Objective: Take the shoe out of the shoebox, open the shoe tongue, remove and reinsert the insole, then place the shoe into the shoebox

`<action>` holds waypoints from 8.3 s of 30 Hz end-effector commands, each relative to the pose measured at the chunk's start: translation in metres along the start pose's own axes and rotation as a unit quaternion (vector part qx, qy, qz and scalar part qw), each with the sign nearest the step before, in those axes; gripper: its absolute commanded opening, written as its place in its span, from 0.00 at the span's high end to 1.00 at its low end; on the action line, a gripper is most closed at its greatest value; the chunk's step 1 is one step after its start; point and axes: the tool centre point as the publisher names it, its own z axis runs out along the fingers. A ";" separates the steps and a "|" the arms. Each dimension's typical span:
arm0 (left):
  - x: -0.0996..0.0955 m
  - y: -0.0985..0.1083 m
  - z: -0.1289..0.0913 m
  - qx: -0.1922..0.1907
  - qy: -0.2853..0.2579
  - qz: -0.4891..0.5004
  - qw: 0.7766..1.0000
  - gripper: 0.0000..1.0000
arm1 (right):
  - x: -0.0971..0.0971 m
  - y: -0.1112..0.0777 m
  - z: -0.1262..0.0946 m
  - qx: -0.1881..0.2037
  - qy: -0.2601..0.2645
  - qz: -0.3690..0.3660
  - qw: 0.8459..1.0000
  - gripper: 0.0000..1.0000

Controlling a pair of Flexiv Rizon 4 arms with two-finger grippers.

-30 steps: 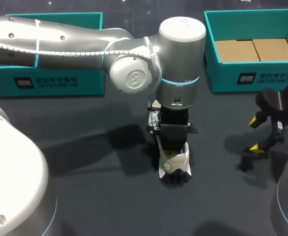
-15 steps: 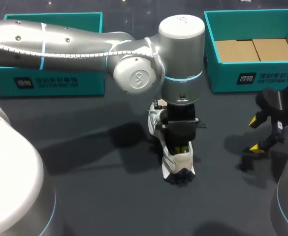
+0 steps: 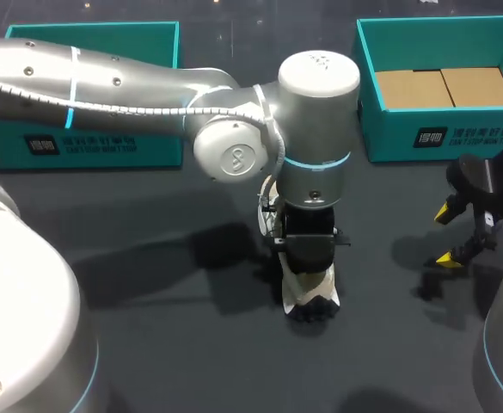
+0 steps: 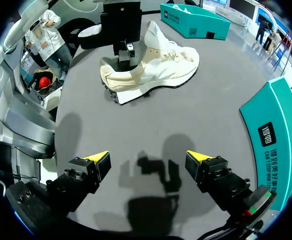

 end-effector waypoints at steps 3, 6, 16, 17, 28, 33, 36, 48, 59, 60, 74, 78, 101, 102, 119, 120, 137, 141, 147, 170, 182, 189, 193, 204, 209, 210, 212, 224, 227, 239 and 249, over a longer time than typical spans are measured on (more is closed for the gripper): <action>-0.005 0.015 0.009 -0.020 0.012 -0.022 0.999 1.00 | 0.002 -0.001 0.000 0.000 -0.002 0.000 1.000 0.00; -0.003 0.016 -0.008 -0.027 -0.007 -0.025 0.999 1.00 | 0.002 -0.001 0.000 0.000 -0.002 0.000 1.000 0.00; -0.012 -0.008 -0.022 -0.051 0.001 0.009 0.999 1.00 | 0.002 -0.001 0.000 0.000 -0.002 0.000 1.000 0.00; -0.012 -0.008 -0.018 -0.059 0.008 0.009 0.998 1.00 | 0.002 -0.001 0.000 0.000 -0.002 0.000 1.000 0.00; -0.011 0.007 0.019 -0.081 0.046 -0.022 0.995 1.00 | 0.002 -0.001 0.000 0.000 -0.002 0.000 1.000 0.00; -0.011 0.011 0.008 -0.090 0.018 -0.039 0.995 1.00 | 0.002 -0.001 0.000 0.000 -0.002 0.000 1.000 0.00; -0.012 0.010 -0.007 -0.088 -0.010 -0.045 0.995 1.00 | 0.002 -0.001 0.000 0.000 -0.002 0.000 1.000 0.00; -0.019 -0.003 -0.009 -0.041 -0.039 -0.043 0.997 1.00 | 0.002 -0.001 0.000 0.000 -0.002 0.000 1.000 0.00; -0.012 0.027 -0.007 -0.063 -0.045 -0.095 0.992 1.00 | 0.002 -0.001 0.000 0.000 -0.002 0.000 1.000 0.00; -0.011 0.027 -0.011 -0.065 -0.047 -0.096 0.992 1.00 | 0.002 -0.001 0.000 0.000 -0.002 0.000 1.000 0.00; -0.006 0.024 -0.065 -0.113 -0.083 -0.091 0.986 1.00 | 0.002 -0.001 0.000 0.000 -0.002 0.000 1.000 0.00; -0.005 0.030 -0.067 -0.127 -0.074 -0.102 0.984 1.00 | 0.002 -0.001 0.000 0.000 -0.002 0.000 1.000 0.00; -0.003 0.041 -0.069 -0.129 -0.033 -0.086 0.987 0.73 | 0.002 -0.001 0.000 0.000 -0.002 0.000 1.000 0.00; -0.003 0.041 -0.069 -0.129 -0.033 -0.086 0.987 0.73 | 0.002 -0.001 0.000 0.000 -0.002 0.000 1.000 0.00; -0.001 0.037 -0.066 -0.136 -0.027 -0.063 0.988 0.41 | 0.002 -0.001 0.000 0.000 -0.002 0.000 1.000 0.00; -0.001 0.038 -0.065 -0.136 -0.026 -0.064 0.988 0.36 | 0.002 -0.001 0.000 0.000 -0.002 0.000 1.000 0.00; 0.003 0.051 -0.074 -0.108 -0.039 -0.076 0.991 0.00 | 0.002 -0.001 0.000 0.000 -0.002 0.000 1.000 0.00; 0.002 0.053 -0.077 -0.106 -0.041 -0.077 0.991 0.05 | 0.002 -0.001 0.000 0.000 -0.002 0.000 1.000 0.00; 0.001 0.057 -0.078 -0.103 -0.041 -0.084 0.990 0.06 | 0.002 -0.001 0.000 0.000 -0.002 0.000 1.000 0.00; 0.021 0.105 -0.104 -0.099 -0.053 -0.133 0.985 0.38 | 0.002 -0.001 0.000 0.000 -0.002 0.000 1.000 0.00; 0.024 0.110 -0.123 -0.096 -0.072 -0.137 0.983 0.68 | 0.002 -0.001 0.000 0.000 -0.002 0.000 1.000 0.00; 0.022 0.091 -0.117 -0.082 -0.075 -0.117 0.987 0.71 | 0.002 -0.001 0.000 0.000 -0.002 0.000 1.000 0.00; 0.020 0.078 -0.106 -0.070 -0.069 -0.101 0.990 0.72 | 0.002 -0.001 0.000 0.000 -0.002 0.000 1.000 0.00; 0.012 0.050 -0.069 -0.024 -0.069 -0.084 0.994 0.79 | 0.002 -0.001 0.000 0.000 -0.002 0.000 1.000 0.00; 0.015 0.050 -0.088 -0.039 -0.089 -0.083 0.992 0.78 | 0.002 -0.001 0.000 0.000 -0.002 0.000 1.000 0.00; 0.016 0.051 -0.094 -0.043 -0.094 -0.084 0.991 0.78 | 0.002 -0.001 0.000 0.000 -0.002 0.000 1.000 0.00; 0.015 0.052 -0.101 -0.048 -0.100 -0.083 0.990 0.78 | 0.002 -0.001 0.000 0.000 -0.002 0.000 1.000 0.00; 0.001 0.044 -0.062 -0.038 -0.073 -0.077 0.994 0.75 | 0.002 -0.001 0.000 0.000 -0.002 0.000 1.000 0.00; 0.004 0.040 -0.062 -0.034 -0.076 -0.076 0.994 0.75 | 0.002 -0.001 0.000 0.000 -0.002 0.000 1.000 0.00; 0.019 0.012 -0.133 -0.058 -0.112 -0.094 0.988 0.62 | 0.002 -0.001 0.000 0.000 -0.002 0.000 1.000 0.00; 0.025 -0.003 -0.152 -0.048 -0.058 -0.213 0.974 0.00 | 0.002 -0.001 0.000 0.000 -0.002 0.000 1.000 0.00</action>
